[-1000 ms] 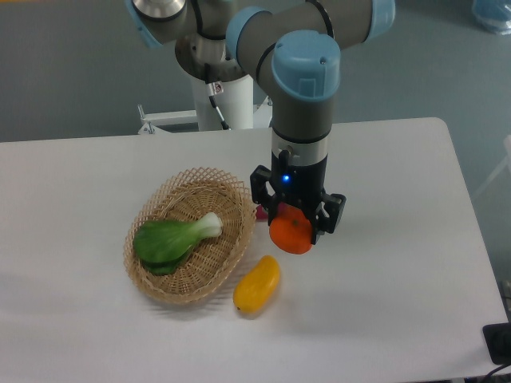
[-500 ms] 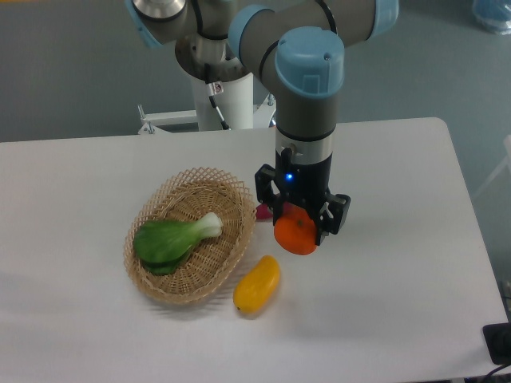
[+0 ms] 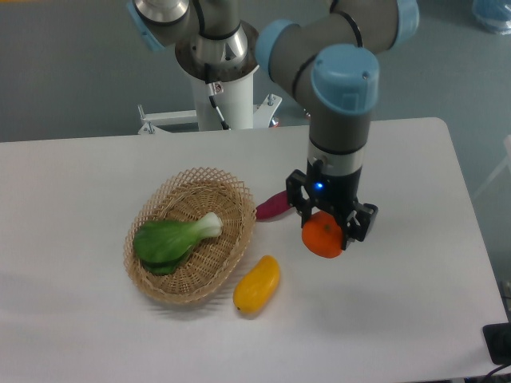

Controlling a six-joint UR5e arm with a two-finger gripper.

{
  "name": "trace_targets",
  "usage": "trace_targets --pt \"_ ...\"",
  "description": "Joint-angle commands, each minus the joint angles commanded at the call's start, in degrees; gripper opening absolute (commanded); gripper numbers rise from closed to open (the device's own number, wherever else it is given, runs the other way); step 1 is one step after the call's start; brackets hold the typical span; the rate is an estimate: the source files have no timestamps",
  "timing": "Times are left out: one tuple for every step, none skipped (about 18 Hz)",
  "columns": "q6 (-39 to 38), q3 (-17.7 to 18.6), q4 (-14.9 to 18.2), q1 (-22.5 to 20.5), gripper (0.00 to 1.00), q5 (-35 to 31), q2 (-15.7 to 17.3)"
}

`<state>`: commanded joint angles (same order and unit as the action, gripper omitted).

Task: Place the orange on the table
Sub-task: 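Carry the held orange sideways away from the wicker basket, then lower the orange onto the table beside the purple vegetable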

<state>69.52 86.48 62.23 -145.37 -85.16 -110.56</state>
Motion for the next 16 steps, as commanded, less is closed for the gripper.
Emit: trace_targets --pt "-0.09 0.09 -0.96 -0.35 0.75 -0.70 -0.88" --pt "-0.17 0.35 -1.50 -0.44 0.75 -1.32 -2.02" --pt "-0.35 0.62 -1.59 -0.44 0.75 -1.41 -2.73" --pt "-0.52 1.05 -1.50 -0.44 0.75 -1.50 -3.17" --pt "-0.79 1.84 -1.59 -0.44 0.75 -1.50 -3.35" --pt "-0.88 2.54 -1.42 -0.53 0.75 -1.50 -3.61" --pt "-1.14 3.16 -1.41 -0.70 0.76 -1.50 -3.96" --pt "-1.49 4.12 -1.76 -1.05 0.76 -1.50 -4.22" --pt "-1.67 4.66 -1.85 -1.23 0.76 -1.50 -4.23" --pt "-1.93 5.79 -2.81 -1.67 0.76 -1.50 -4.58" --pt "-1.93 7.54 -2.99 -2.02 0.76 -1.41 -4.84" --pt "-1.85 8.95 -3.26 -2.37 0.76 -1.50 -4.76" --pt "-1.93 9.66 -3.43 -2.46 0.76 -1.41 -4.84" --pt "-1.93 10.02 -3.87 -2.46 0.76 -1.50 -4.93" --pt "-1.93 10.54 -4.40 -2.46 0.76 -1.50 -5.10" --pt "-1.85 11.16 -5.10 -2.46 0.76 -1.41 -5.45"
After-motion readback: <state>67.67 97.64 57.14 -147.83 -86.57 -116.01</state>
